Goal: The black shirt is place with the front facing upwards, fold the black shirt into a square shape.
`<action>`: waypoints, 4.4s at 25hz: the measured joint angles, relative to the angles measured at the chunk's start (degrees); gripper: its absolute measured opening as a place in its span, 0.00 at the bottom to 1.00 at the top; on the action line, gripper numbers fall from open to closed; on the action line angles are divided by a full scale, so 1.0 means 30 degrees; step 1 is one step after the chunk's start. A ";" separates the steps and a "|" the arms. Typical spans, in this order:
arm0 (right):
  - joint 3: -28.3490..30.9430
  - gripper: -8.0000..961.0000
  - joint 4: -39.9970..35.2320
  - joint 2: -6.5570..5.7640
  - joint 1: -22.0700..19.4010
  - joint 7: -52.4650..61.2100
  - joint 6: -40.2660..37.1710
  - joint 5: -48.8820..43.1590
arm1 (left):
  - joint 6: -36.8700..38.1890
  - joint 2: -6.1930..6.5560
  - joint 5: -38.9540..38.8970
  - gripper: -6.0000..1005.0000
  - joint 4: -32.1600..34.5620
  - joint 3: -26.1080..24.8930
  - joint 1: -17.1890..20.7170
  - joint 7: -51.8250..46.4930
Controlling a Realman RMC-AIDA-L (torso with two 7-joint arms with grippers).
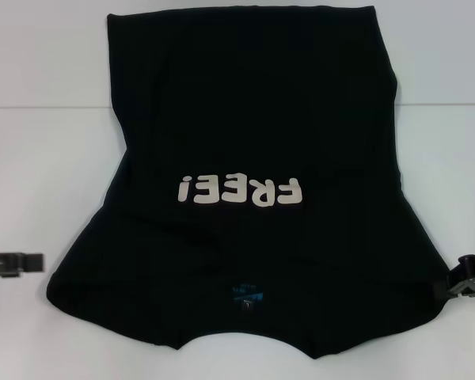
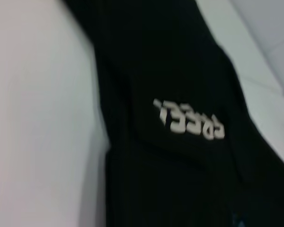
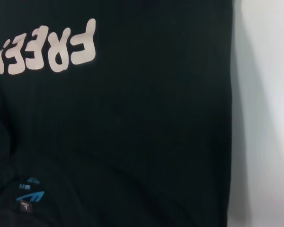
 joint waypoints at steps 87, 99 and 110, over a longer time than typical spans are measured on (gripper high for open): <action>0.5017 0.06 0.2769 -0.0999 -0.3648 -0.6518 -0.2709 0.3365 | -0.2534 -0.0662 0.2849 0.05 -0.3307 -0.1129 0.0826 0.5454; 0.6768 0.06 0.3370 -0.1465 -0.5467 -0.9835 -0.4916 0.3359 | 0.0617 -0.0815 0.2746 0.05 -0.3309 -0.3486 0.2439 0.8103; 0.9591 0.06 0.5389 -0.2022 -0.5080 -1.2409 -0.8129 0.3395 | 0.1947 -0.0335 0.0968 0.05 -0.3953 -0.6404 0.2224 0.9080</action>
